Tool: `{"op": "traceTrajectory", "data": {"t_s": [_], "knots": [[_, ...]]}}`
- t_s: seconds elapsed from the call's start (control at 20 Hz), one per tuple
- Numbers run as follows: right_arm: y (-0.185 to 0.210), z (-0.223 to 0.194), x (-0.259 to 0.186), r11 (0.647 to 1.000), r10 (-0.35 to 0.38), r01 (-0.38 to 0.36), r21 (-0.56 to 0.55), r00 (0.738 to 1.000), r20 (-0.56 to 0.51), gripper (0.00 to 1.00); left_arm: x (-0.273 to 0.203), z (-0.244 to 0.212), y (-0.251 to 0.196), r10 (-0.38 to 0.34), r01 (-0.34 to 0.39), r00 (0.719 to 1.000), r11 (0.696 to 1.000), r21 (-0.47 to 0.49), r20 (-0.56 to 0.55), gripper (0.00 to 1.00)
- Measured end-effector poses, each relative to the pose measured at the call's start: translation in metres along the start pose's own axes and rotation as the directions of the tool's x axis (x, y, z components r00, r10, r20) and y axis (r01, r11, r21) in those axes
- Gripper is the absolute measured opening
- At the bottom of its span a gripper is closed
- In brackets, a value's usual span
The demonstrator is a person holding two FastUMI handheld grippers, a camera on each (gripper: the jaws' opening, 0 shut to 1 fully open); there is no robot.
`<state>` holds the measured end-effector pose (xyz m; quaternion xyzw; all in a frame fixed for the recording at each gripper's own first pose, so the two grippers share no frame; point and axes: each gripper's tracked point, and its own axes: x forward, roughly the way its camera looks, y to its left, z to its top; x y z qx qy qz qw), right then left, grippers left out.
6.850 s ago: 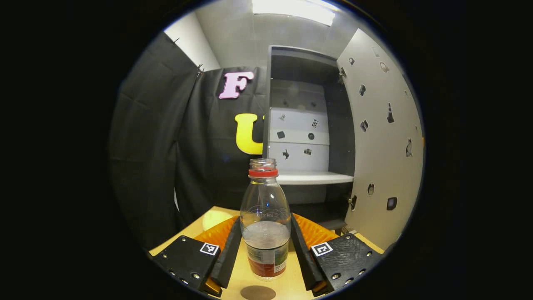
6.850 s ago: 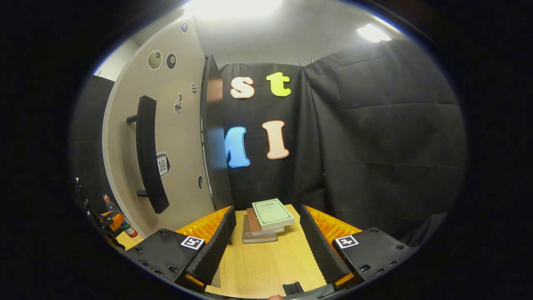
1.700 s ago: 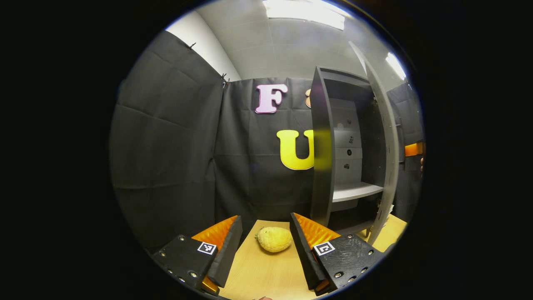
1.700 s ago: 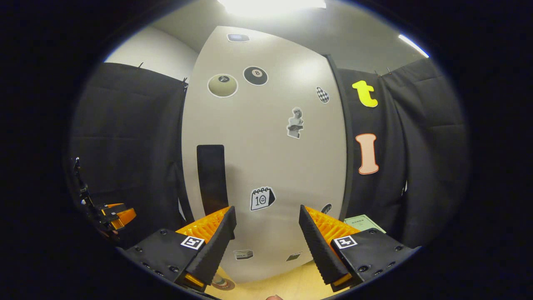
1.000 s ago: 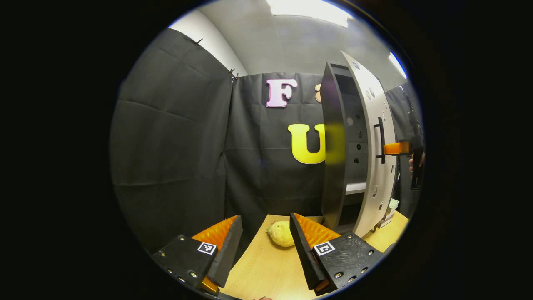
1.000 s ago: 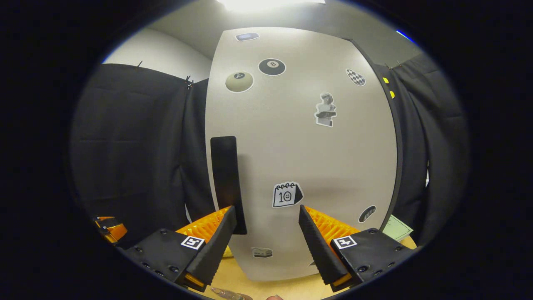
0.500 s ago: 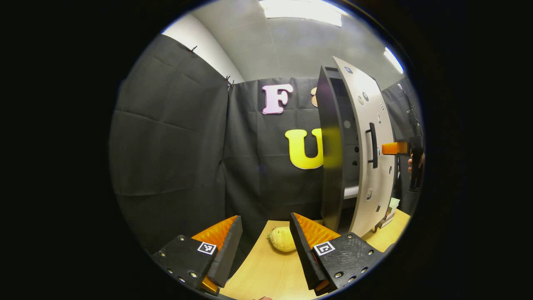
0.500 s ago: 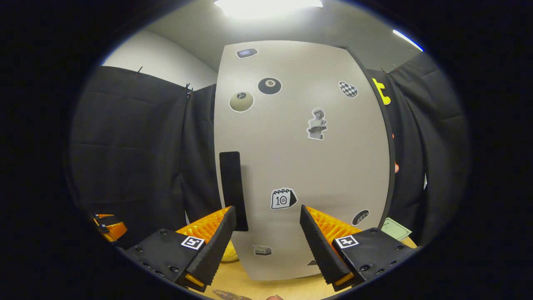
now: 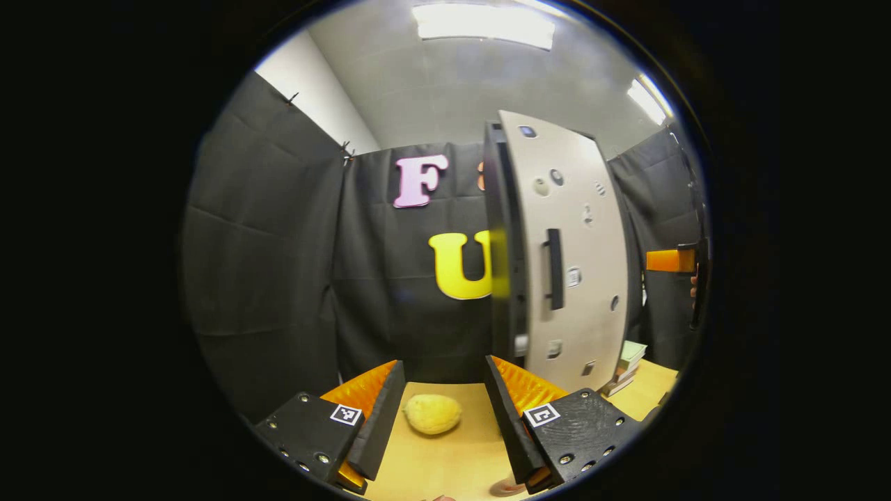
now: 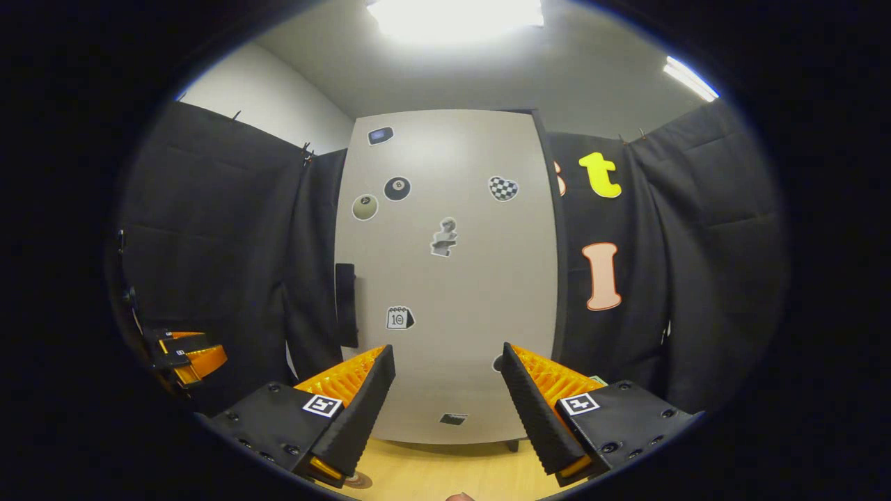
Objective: Open the cabinet door with the right hand, grasp the bottle in the cabinet with the left hand and place it on the coaster, then close the cabinet door with the right hand.
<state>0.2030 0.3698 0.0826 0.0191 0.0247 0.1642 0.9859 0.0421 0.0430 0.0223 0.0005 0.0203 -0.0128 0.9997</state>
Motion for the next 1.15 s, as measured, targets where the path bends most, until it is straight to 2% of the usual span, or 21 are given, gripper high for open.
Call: {"op": "traceTrajectory", "data": {"t_s": [0.25, 0.3, 0.65, 0.9, 1.1, 1.15], "knots": [[-0.065, -0.009, -0.041, 0.999, -0.041, 0.040, -0.003, 0.999, -0.011, 0.98, -0.011, 0.014, -0.065, -0.024, 0.024, 1.000, 1.000, 0.017, 0.003, 0.64], [-0.078, -0.012, -0.047, 0.999, -0.046, 0.046, -0.003, 0.999, -0.009, 0.98, -0.012, 0.016, -0.076, -0.022, 0.022, 1.000, 1.000, 0.021, 0.003, 0.66], [-0.137, -0.042, -0.092, 0.998, -0.061, 0.061, 0.003, 0.997, -0.048, 0.98, -0.044, 0.020, -0.118, 0.020, -0.020, 1.000, 0.999, 0.034, -0.009, 0.66], [-0.145, -0.043, -0.111, 0.997, -0.059, 0.061, 0.038, 0.997, -0.049, 0.98, -0.057, 0.031, -0.119, 0.036, -0.036, 0.999, 0.999, 0.036, 0.011, 0.69], [-0.143, -0.034, -0.120, 0.997, -0.066, 0.067, 0.049, 0.997, -0.026, 0.98, -0.056, 0.026, -0.116, 0.046, -0.046, 0.999, 0.998, 0.042, 0.005, 0.66], [-0.144, -0.032, -0.122, 0.996, -0.072, 0.073, 0.043, 0.997, -0.020, 0.98, -0.056, 0.025, -0.114, 0.052, -0.053, 0.999, 0.998, 0.046, 0.006, 0.69]]}}
